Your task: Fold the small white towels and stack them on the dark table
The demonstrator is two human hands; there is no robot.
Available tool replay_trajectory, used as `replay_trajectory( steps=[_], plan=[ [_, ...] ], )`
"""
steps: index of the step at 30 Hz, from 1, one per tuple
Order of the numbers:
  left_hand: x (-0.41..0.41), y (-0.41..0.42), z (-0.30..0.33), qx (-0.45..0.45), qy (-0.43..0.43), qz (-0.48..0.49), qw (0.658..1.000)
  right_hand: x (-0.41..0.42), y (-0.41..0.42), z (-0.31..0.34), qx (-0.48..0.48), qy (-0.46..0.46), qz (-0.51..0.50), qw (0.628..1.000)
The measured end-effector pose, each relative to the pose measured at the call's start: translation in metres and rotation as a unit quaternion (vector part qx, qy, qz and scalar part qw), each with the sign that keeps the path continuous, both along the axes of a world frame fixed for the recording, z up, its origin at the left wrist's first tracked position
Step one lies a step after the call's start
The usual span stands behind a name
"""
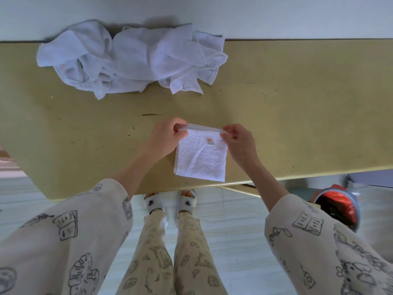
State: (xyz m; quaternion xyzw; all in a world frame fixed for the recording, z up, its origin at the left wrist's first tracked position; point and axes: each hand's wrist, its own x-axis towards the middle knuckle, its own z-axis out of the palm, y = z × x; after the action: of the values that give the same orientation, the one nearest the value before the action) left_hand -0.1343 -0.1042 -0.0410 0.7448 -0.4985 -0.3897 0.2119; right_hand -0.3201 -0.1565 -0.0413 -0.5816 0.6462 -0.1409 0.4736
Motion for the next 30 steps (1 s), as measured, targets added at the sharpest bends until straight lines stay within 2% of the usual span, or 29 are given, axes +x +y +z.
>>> replay_trajectory(
  steps=[6,13,24,30],
  plan=[
    [-0.004,-0.006,-0.011,-0.012,-0.017,0.002,1.000,0.003,0.000,-0.007,-0.010,0.019,-0.015,1.000],
    [-0.007,-0.008,-0.013,-0.086,-0.132,-0.062,0.986,0.004,-0.004,-0.005,-0.031,0.046,0.025,0.998],
    [-0.004,-0.030,-0.016,-0.044,-0.154,-0.133,0.978,0.012,-0.001,-0.007,-0.055,0.090,0.053,0.993],
    [-0.006,-0.031,-0.020,-0.031,-0.158,-0.096,0.982,0.015,-0.003,-0.010,-0.046,0.137,0.058,0.988]
  ],
)
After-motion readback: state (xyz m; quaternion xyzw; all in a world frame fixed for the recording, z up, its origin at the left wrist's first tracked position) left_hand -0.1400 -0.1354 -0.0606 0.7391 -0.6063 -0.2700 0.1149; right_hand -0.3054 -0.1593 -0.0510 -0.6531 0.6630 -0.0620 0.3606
